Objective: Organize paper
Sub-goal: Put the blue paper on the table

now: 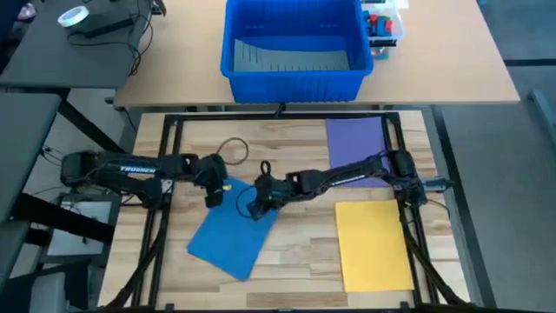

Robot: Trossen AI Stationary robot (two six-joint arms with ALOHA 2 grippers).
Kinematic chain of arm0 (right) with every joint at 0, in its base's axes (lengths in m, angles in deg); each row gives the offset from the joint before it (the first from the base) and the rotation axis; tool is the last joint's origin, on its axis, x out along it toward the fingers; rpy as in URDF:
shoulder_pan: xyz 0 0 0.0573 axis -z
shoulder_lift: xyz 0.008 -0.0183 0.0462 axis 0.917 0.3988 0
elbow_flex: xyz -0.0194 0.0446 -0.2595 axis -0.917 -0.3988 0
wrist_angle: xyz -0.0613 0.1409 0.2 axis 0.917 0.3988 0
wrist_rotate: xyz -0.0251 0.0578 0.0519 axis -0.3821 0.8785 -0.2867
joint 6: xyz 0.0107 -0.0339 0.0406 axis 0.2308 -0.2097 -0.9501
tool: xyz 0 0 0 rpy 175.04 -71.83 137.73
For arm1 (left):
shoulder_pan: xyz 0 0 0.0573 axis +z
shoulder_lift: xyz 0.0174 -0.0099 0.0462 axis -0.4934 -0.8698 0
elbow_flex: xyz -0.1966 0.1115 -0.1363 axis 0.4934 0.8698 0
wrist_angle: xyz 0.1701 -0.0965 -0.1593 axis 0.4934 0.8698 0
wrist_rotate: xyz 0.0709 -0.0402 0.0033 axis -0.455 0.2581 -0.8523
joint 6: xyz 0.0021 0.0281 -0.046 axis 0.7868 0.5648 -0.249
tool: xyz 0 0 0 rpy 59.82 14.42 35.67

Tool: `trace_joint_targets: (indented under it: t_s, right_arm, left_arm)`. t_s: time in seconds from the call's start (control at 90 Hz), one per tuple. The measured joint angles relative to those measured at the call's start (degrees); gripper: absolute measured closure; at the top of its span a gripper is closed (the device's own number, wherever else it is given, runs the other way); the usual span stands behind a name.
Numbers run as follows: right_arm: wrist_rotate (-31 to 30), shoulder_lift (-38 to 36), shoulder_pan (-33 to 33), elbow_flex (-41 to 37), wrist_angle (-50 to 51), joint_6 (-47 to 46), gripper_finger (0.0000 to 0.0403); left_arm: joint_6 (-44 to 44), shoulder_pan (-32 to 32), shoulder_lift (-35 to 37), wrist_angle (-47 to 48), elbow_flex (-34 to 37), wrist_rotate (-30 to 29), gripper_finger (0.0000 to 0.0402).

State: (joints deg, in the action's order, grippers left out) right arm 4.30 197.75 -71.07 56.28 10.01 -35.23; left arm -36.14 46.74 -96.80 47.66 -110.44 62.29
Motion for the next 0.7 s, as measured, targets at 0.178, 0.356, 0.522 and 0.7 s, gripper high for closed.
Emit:
trace_joint_targets:
  t_s: [0.178, 0.356, 0.522, 0.7]
  right_arm:
    - [0.0, 0.1, 1.9, 0.0, -1.3, 4.6, 0.0301]
    - [0.0, 3.0, 2.4, -0.1, -2.4, 9.9, 0.0301]
    - [0.0, 5.4, 1.9, 0.0, -3.3, 9.6, 0.0301]
    - [-1.4, 6.7, 1.1, -0.1, -1.9, 10.7, 0.0301]
  left_arm:
    - [0.2, 4.5, 0.1, -3.4, 1.5, 7.0, 0.0402]
    - [0.3, 4.6, -2.4, -8.2, 1.5, 9.5, 0.0402]
    - [0.4, 4.3, -4.2, -11.0, 1.4, 13.0, 0.0402]
    - [2.9, 4.0, -4.7, -11.7, 1.4, 13.0, 0.0402]
